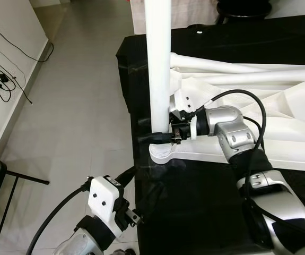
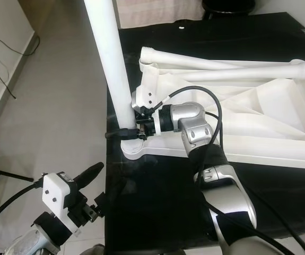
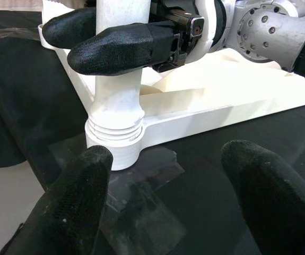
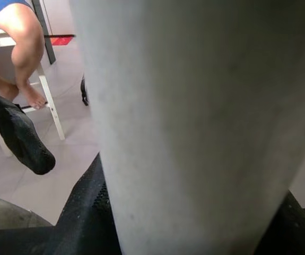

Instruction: Building children table

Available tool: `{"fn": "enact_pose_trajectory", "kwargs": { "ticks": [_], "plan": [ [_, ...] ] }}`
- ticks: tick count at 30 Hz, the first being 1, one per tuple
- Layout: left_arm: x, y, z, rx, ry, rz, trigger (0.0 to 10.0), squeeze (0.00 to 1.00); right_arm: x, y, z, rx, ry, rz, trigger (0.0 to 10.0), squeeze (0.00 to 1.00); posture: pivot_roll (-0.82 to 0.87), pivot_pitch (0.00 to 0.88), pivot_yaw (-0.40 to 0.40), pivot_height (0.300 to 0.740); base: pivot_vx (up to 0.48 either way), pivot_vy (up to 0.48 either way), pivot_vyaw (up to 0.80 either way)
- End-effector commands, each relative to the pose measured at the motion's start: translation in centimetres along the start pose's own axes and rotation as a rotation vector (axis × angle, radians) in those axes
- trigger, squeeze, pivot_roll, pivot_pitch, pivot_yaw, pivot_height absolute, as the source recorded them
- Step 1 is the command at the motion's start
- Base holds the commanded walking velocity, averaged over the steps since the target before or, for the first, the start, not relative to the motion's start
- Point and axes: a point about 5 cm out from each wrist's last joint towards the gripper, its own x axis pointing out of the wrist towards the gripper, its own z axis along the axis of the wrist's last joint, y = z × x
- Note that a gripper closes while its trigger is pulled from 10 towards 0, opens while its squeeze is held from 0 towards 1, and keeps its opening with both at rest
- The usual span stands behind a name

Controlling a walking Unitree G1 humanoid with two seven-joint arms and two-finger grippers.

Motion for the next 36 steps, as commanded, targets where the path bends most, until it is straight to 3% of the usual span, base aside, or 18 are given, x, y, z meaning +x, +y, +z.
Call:
{"fn": "enact_pose_trajectory", "kwargs": {
  "ticks": [1,7,8,9,10,11,12,13,17,19,21,22,28,29,30,32,33,36],
  "plan": [
    [-0.2,-0.1,-0.2,-0.001,0.015,0.005,10.0,0.0,-0.2,0.9,-0.8,0.029,-0.038,0.006,0.0,0.0,0.05,0.211,0.027,0.74,0.0,0.0,0.0],
    [-0.1,0.0,-0.2,-0.005,0.013,0.002,10.0,0.0,-2.0,3.1,-2.3,0.123,-0.048,-0.152,0.0,0.0,0.03,0.217,0.018,0.74,0.0,0.0,0.0],
    [-0.1,0.1,-0.2,-0.004,0.013,0.001,10.0,0.0,-1.3,3.9,-3.7,0.223,-0.024,-0.459,0.0,0.0,0.02,0.221,0.007,0.74,0.0,0.0,0.0],
    [-0.1,0.3,-0.2,-0.002,0.013,0.002,10.0,0.0,-0.9,7.3,-6.0,0.372,0.098,-0.768,0.0,0.0,0.02,0.228,0.0,0.74,0.0,0.0,0.0],
    [-0.1,0.3,-0.2,-0.002,0.013,0.002,10.0,0.0,-0.9,7.3,-6.0,0.372,0.098,-0.768,0.0,0.0,0.02,0.228,0.0,0.74,0.0,0.0,0.0],
    [-0.2,0.4,-0.1,0.0,0.013,0.003,10.0,0.0,-1.9,10.1,-7.2,0.485,0.205,-1.02,0.0,0.0,0.02,0.228,0.0,0.74,0.0,0.0,0.0],
    [-0.2,0.4,-0.1,0.0,0.013,0.003,10.0,0.0,-1.9,10.1,-7.2,0.485,0.205,-1.02,0.0,0.0,0.02,0.228,0.0,0.74,0.0,0.0,0.0],
    [-0.1,0.5,-0.2,0.005,0.013,0.003,10.0,0.0,-2.3,11.6,-7.4,0.479,0.271,-1.122,0.0,0.0,0.01,0.225,0.016,0.74,0.0,0.0,0.0],
    [0.0,0.6,-0.3,0.009,0.014,0.003,10.0,0.0,-2.5,11.5,-7.3,0.445,0.282,-1.147,0.0,0.0,0.0,0.201,0.019,0.74,0.0,0.0,0.0],
    [0.2,0.9,-0.5,0.014,0.014,0.005,10.0,0.0,-2.1,8.9,-6.7,0.364,0.243,-1.141,0.0,0.0,0.01,0.185,0.013,0.74,0.0,0.0,0.0],
    [0.2,0.9,-0.5,0.014,0.014,0.005,10.0,0.0,-2.1,8.9,-6.7,0.364,0.243,-1.141,0.0,0.0,0.01,0.185,0.013,0.74,0.0,0.0,0.0],
    [0.2,1.1,-0.5,0.021,0.012,0.019,10.0,0.0,-1.5,7.5,-5.8,0.331,0.21,-1.114,10.0,0.0,0.01,0.177,0.017,0.74,0.0,0.0,0.0],
    [0.3,1.2,-0.6,0.02,0.012,0.021,10.0,0.0,-1.1,7.8,-4.8,0.334,0.219,-1.129,10.0,0.0,0.01,0.173,0.019,0.74,0.0,0.0,0.0],
    [0.3,1.2,-0.7,0.016,0.013,0.017,10.0,0.0,-0.9,7.4,-4.0,0.327,0.182,-1.1,10.0,0.82,0.01,0.172,0.022,0.74,0.0,0.0,0.0],
    [0.3,1.2,-0.7,0.014,0.015,0.014,10.0,0.0,-0.7,7.0,-3.3,0.33,0.125,-1.05,10.0,1.0,0.01,0.172,0.022,0.74,0.0,0.0,0.0],
    [0.3,1.1,-0.7,0.011,0.015,0.01,10.0,0.0,-0.4,5.8,-1.6,0.285,-0.014,-0.916,10.0,1.0,0.01,0.17,0.022,0.74,0.0,0.0,0.0],
    [0.3,1.1,-0.7,0.011,0.015,0.01,10.0,0.0,-0.4,5.8,-1.6,0.285,-0.014,-0.916,10.0,1.0,0.01,0.17,0.022,0.74,0.0,0.0,0.0],
    [0.3,1.1,-0.8,0.01,0.015,0.01,10.0,0.0,0.2,5.8,-0.4,0.278,-0.139,-0.671,10.0,1.0,0.01,0.165,0.025,0.74,0.0,0.0,0.0]
  ]
}}
